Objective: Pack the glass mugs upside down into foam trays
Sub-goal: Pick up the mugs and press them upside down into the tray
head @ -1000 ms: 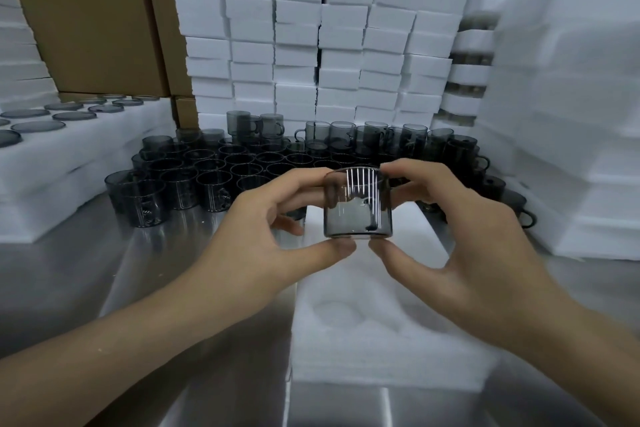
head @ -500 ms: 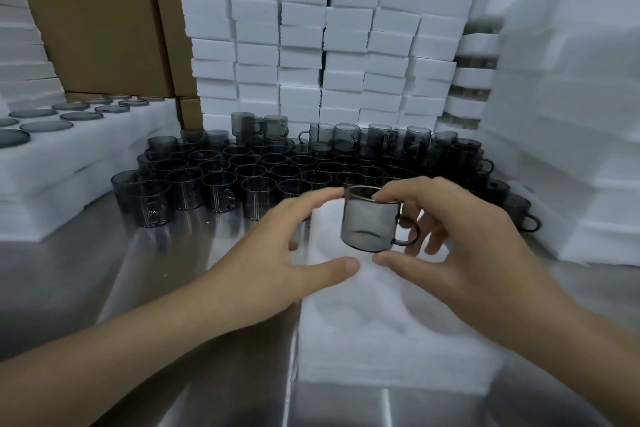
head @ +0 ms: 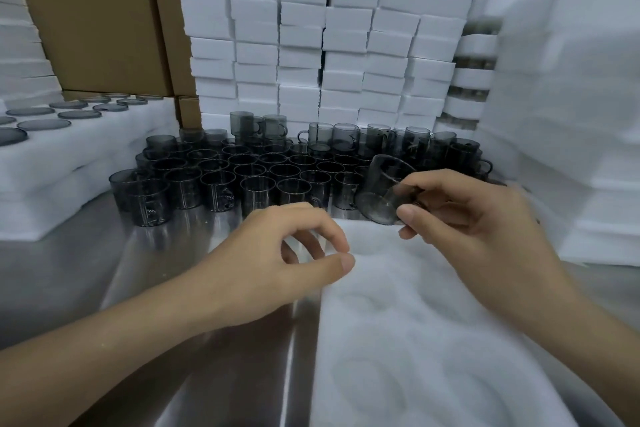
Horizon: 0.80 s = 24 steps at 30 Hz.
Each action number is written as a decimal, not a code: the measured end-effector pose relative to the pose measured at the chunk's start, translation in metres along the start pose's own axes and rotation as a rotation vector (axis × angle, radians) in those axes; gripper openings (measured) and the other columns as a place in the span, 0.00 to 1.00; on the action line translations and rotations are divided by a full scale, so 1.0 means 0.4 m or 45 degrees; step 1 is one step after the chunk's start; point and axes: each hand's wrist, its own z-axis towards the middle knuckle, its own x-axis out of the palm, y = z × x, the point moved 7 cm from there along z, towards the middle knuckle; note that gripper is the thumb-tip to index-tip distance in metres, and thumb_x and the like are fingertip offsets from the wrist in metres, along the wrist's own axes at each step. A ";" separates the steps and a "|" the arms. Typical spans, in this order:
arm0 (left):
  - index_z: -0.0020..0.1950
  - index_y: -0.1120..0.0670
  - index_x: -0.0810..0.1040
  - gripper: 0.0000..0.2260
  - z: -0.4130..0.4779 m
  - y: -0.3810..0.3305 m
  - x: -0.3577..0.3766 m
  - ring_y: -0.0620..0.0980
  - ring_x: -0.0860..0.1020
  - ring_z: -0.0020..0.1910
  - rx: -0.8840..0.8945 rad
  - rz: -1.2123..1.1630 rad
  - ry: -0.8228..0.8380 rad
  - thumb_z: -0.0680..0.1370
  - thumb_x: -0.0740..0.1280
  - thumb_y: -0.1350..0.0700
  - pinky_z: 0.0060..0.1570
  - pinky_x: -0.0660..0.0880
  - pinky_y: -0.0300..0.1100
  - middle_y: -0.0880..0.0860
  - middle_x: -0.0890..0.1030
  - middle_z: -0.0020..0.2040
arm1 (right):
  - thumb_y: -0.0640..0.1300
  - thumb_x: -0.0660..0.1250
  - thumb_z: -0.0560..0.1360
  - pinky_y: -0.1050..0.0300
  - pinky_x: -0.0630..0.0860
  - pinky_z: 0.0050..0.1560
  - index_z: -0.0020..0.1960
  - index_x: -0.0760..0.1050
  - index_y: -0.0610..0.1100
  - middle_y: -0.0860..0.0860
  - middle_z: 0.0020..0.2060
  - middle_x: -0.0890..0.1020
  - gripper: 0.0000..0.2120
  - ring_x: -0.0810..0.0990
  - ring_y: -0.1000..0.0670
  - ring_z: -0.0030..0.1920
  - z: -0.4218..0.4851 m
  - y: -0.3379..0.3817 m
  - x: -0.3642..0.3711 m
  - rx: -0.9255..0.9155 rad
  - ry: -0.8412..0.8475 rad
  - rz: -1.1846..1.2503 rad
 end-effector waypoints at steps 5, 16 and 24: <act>0.54 0.44 0.82 0.14 -0.001 0.011 0.003 0.50 0.84 0.52 0.006 -0.083 -0.050 0.71 0.77 0.42 0.46 0.84 0.49 0.46 0.82 0.56 | 0.47 0.76 0.77 0.68 0.76 0.45 0.55 0.85 0.62 0.62 0.43 0.86 0.11 0.85 0.56 0.48 -0.009 0.006 0.016 -0.036 0.066 -0.257; 0.78 0.25 0.64 0.33 -0.008 0.007 0.024 0.46 0.81 0.59 0.105 0.034 0.015 0.77 0.73 0.43 0.52 0.83 0.42 0.35 0.72 0.72 | 0.55 0.69 0.80 0.75 0.72 0.45 0.68 0.80 0.66 0.70 0.49 0.83 0.17 0.82 0.62 0.49 -0.012 0.001 0.037 -0.021 0.194 -0.373; 0.78 0.26 0.64 0.30 -0.009 0.009 0.025 0.44 0.80 0.61 0.129 0.096 0.031 0.78 0.70 0.40 0.52 0.83 0.43 0.33 0.70 0.73 | 0.51 0.69 0.82 0.75 0.72 0.48 0.67 0.81 0.62 0.70 0.47 0.84 0.15 0.82 0.67 0.52 -0.011 -0.006 0.040 -0.056 0.233 -0.374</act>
